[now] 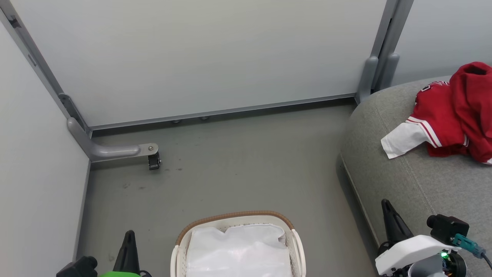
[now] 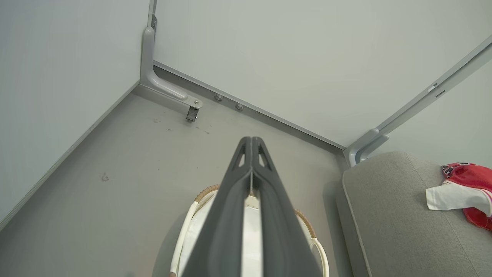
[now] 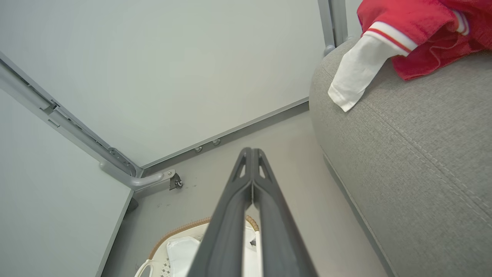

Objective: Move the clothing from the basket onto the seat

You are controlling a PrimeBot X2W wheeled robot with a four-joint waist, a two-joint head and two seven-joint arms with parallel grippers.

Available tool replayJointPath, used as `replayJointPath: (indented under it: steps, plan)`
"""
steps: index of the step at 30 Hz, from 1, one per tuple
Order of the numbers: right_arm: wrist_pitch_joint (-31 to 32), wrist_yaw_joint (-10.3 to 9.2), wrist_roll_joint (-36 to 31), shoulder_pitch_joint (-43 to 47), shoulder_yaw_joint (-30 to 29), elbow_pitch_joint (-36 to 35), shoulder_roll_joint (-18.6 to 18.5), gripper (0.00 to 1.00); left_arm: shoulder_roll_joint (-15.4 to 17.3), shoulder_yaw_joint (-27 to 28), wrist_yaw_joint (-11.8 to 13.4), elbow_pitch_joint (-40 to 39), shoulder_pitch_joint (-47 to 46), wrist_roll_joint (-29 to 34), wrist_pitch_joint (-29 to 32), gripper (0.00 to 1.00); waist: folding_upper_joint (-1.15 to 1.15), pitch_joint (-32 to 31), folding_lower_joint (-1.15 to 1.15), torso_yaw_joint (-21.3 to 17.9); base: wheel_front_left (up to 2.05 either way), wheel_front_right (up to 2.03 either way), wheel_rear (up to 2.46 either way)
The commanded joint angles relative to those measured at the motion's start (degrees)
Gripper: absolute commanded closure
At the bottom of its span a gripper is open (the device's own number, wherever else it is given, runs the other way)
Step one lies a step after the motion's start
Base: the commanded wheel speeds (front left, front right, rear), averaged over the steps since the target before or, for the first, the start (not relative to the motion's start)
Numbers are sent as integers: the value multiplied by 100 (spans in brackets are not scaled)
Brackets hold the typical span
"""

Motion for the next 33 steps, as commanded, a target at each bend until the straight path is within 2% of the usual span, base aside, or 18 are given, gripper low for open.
replayJointPath:
  steps: [1, 33]
  plan:
    - [46, -1, 236, -158, -43, -113, -24, 100, 13, 57, -39, -104, -181, -193, 43, 100, 0, 2, 0, 4, 0, 0, 0]
    - [703, -3, 2783, -286, -300, -287, -39, 100, -14, 479, -190, -177, -584, -2426, 691, 100, 0, 52, 0, 91, 0, 0, 0]
